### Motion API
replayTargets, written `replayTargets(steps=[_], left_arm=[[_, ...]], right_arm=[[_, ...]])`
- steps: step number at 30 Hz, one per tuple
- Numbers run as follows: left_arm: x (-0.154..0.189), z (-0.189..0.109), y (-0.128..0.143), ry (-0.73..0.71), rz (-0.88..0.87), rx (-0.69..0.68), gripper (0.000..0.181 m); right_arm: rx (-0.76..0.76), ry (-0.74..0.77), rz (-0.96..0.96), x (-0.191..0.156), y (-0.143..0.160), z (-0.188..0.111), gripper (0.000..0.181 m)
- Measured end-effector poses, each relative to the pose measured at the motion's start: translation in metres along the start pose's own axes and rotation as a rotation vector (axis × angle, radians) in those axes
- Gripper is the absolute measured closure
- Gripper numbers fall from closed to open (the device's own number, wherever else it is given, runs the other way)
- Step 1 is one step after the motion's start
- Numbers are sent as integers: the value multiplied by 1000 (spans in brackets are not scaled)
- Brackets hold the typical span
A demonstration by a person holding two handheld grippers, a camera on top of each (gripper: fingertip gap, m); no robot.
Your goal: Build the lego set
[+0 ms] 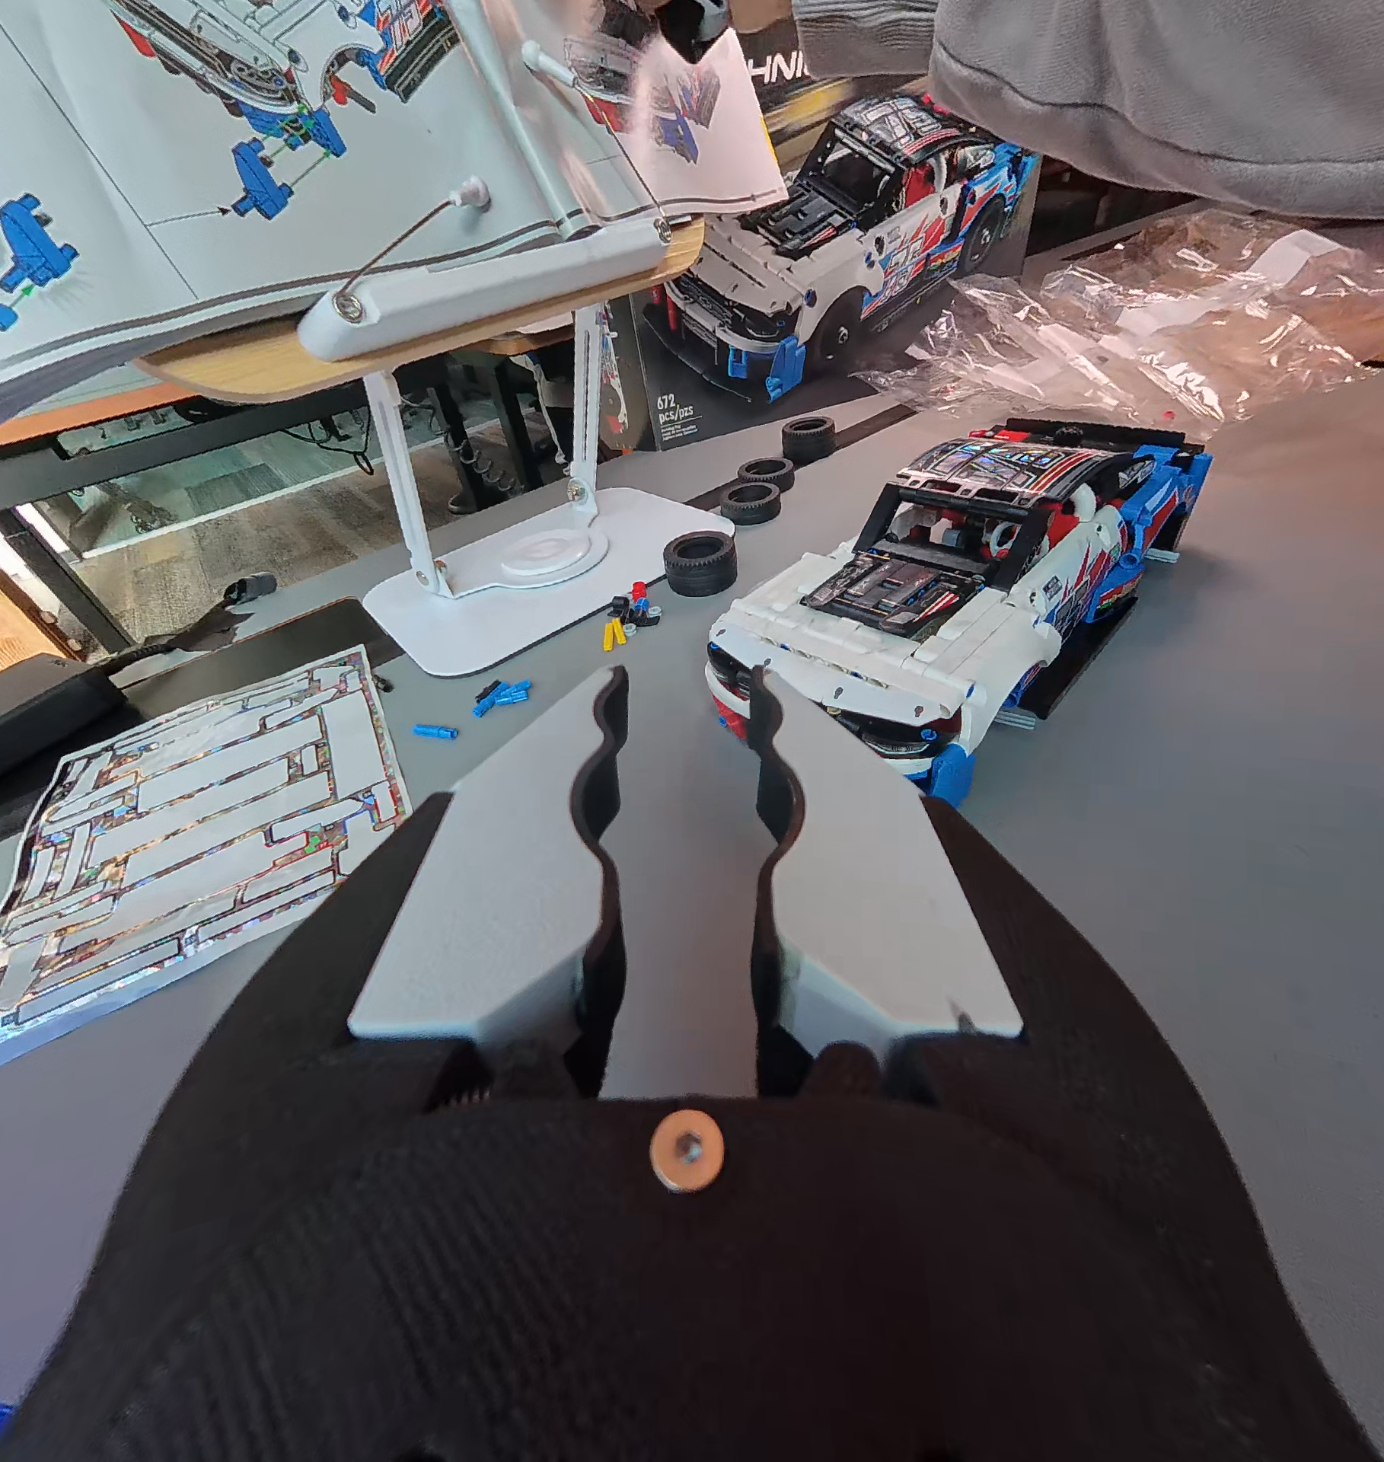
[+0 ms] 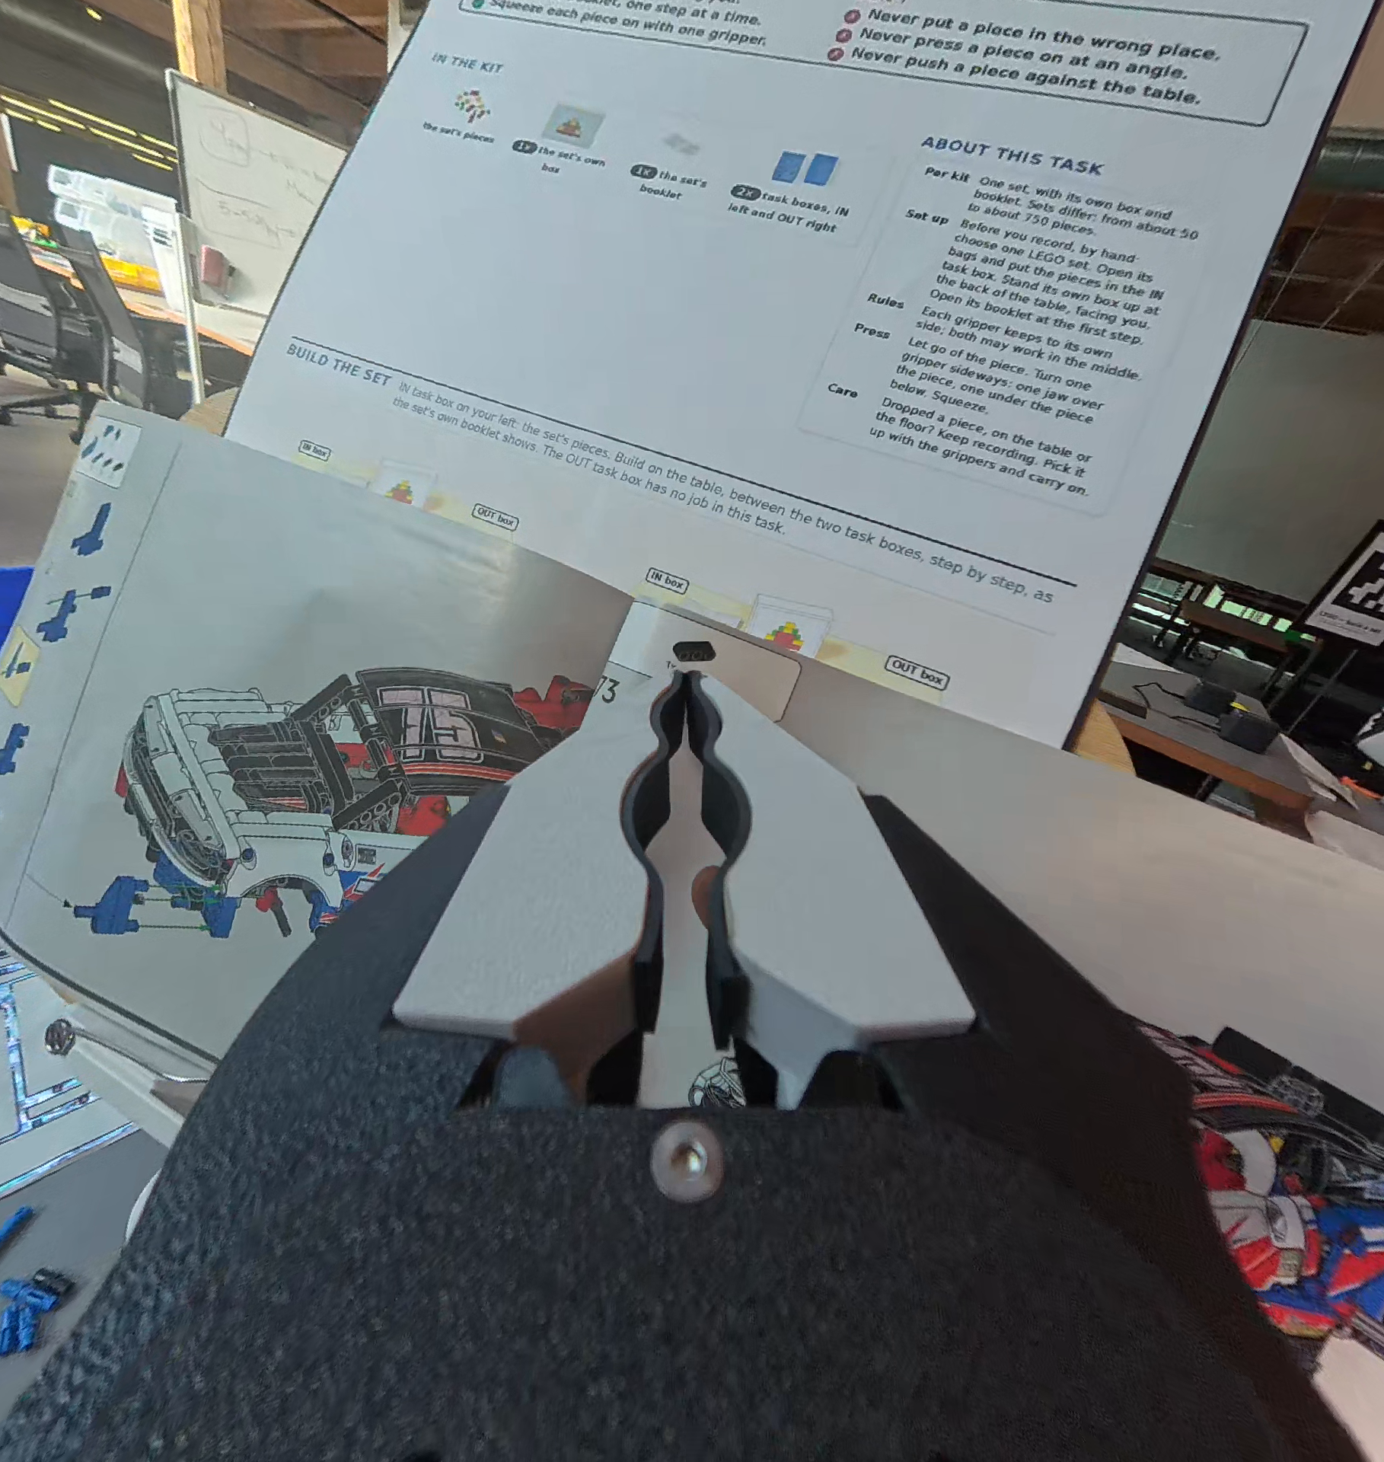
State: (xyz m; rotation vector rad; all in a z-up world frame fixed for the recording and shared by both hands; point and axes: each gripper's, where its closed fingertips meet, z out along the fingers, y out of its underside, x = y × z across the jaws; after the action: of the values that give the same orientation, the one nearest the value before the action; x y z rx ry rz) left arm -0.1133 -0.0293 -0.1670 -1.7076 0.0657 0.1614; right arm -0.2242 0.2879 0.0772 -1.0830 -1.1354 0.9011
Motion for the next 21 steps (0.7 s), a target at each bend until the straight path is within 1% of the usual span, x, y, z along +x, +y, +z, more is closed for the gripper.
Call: replayTargets(steps=[4,11,16,21], left_arm=[[0,-1,-1,4,-9,4,152],[0,1,1,16,-39,-1,152],[-2,0,2,6,-46,-4,152],[-4,-1,3,6,-63,-3,152]], right_arm=[[-13,-18,5,-5,11,-8,181],[-89,-71,-43,-29,52,-31,181],[-119,-81,-69,-36,70,-42,181],[-135,-129,-65,-42,99,-63,181]])
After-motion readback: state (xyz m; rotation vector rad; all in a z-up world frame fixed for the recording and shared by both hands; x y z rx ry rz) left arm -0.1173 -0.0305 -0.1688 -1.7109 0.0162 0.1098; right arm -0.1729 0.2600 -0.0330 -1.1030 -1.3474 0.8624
